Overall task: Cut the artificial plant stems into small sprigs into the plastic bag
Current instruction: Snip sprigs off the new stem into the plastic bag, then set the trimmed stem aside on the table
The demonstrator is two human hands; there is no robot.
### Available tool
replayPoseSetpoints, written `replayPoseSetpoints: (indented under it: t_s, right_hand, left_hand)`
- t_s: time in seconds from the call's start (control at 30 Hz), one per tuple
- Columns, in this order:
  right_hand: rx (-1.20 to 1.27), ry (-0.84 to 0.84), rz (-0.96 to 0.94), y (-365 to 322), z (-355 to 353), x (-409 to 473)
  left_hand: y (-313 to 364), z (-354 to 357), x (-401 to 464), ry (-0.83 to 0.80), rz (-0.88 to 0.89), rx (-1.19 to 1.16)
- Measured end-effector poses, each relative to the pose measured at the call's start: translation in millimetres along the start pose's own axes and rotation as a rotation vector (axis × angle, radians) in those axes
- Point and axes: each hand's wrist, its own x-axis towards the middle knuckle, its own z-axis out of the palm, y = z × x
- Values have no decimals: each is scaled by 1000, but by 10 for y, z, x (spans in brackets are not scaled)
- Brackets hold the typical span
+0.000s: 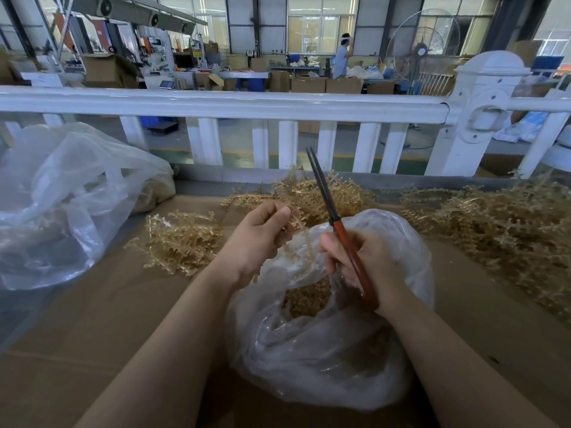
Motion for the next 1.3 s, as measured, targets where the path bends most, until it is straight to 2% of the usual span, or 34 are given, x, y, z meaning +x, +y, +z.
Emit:
replayPoseSetpoints:
  t_s: [0.13,0.27,0.37,0.63,0.83,0.93,1.3]
  right_hand:
    - [-71,-2,7,45,45,21]
    - [-101,69,-26,79,59,33]
    - [-49,133,-8,58,46,29]
    - [23,132,18,69,8,53]
    - [125,29,89,1,-32,11]
    - [266,49,128,-12,-35,23]
    - [322,142,117,58,-90,72]
  left_hand:
    - [21,97,-31,-119,27,32]
    - [20,150,-35,-176,51,-17]
    - [37,142,-37,-182,30,-113]
    - [57,155,-42,-175,-22,-193]
    - [72,145,-52,-148,-68,-217]
    - [79,87,-39,-148,-82,-330]
    - [96,-23,-12,-202,-67,-557]
